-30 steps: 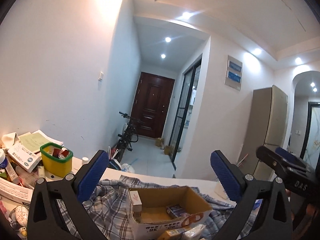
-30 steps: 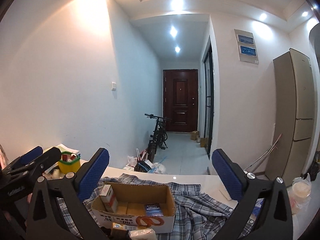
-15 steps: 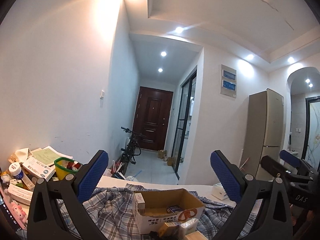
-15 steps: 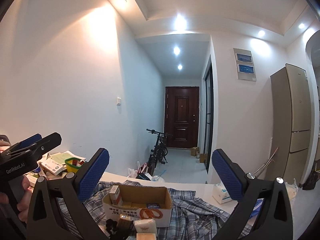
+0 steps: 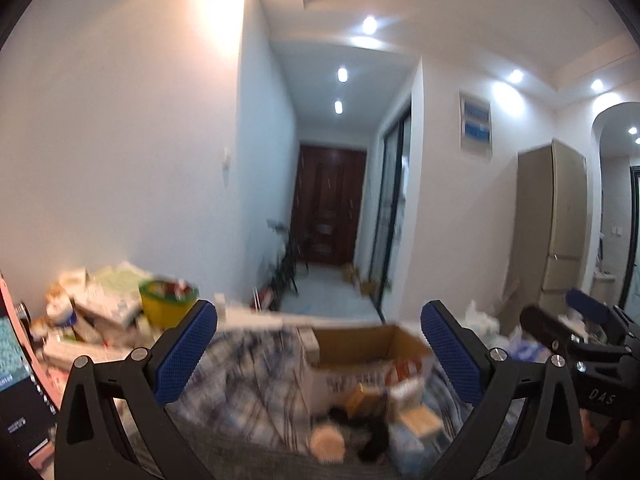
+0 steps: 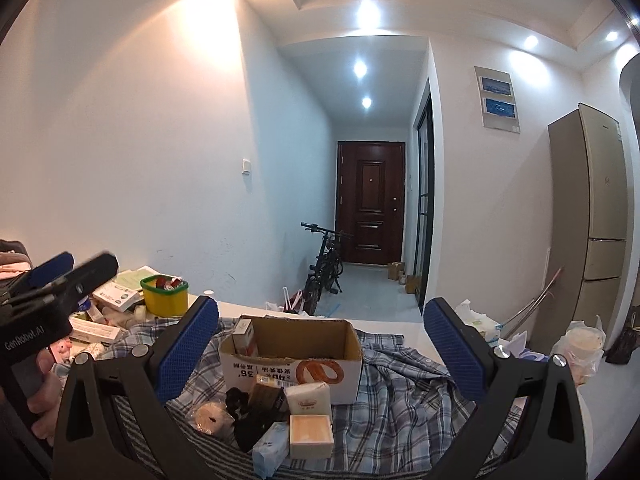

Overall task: Organize objects
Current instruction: 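Raise both open grippers up and away from the cardboard box, then lower the left gripper onto the bagged beige roll and close it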

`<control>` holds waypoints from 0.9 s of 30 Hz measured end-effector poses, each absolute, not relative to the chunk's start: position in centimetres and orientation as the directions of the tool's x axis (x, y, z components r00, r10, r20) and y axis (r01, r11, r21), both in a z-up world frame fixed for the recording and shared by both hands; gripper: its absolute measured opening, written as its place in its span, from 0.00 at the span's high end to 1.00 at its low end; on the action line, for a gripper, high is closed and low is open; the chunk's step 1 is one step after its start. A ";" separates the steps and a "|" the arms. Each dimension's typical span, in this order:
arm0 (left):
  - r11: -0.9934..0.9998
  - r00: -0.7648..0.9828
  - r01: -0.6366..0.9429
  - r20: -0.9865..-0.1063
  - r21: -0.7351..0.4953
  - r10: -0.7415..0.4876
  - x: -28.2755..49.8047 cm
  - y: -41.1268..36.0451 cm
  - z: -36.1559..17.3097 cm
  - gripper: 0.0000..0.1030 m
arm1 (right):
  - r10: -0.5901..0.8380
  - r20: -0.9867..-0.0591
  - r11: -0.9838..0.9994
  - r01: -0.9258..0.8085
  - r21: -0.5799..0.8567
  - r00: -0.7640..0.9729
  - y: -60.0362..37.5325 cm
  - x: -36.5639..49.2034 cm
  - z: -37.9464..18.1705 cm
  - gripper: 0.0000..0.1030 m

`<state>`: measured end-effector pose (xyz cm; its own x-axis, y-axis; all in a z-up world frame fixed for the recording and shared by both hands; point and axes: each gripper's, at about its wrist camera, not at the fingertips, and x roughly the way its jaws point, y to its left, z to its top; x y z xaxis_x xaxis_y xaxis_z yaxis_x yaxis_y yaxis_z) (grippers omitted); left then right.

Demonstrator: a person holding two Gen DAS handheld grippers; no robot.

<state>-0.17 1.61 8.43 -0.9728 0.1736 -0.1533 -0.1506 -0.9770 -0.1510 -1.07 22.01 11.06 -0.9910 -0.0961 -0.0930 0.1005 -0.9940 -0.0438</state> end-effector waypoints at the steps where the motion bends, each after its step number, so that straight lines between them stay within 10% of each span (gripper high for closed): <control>1: -0.971 -0.960 -0.160 -0.201 -0.179 0.196 -0.6 1.3 8.2 0.00 | -0.096 -0.096 -0.994 0.101 -0.043 -0.991 22.0 -1.1 10.8 0.00; 9: -0.995 -0.945 -0.096 -0.313 -0.028 0.100 -0.1 2.7 5.6 0.00 | -0.081 -0.150 -0.996 0.087 -0.031 -0.985 22.3 -1.2 8.8 0.00; 27: -0.988 -0.898 -0.112 -0.416 -0.102 0.145 -0.4 4.1 -1.3 0.00 | -0.037 -0.325 -0.999 0.040 -0.001 -0.945 23.9 -1.7 3.6 0.03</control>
<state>-0.44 4.12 -1.26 -0.8978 0.1447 -0.4160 -0.1119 -0.9884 -0.1023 -1.72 23.92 3.63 -0.9448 -0.0373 -0.3255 0.0398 -0.9992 -0.0009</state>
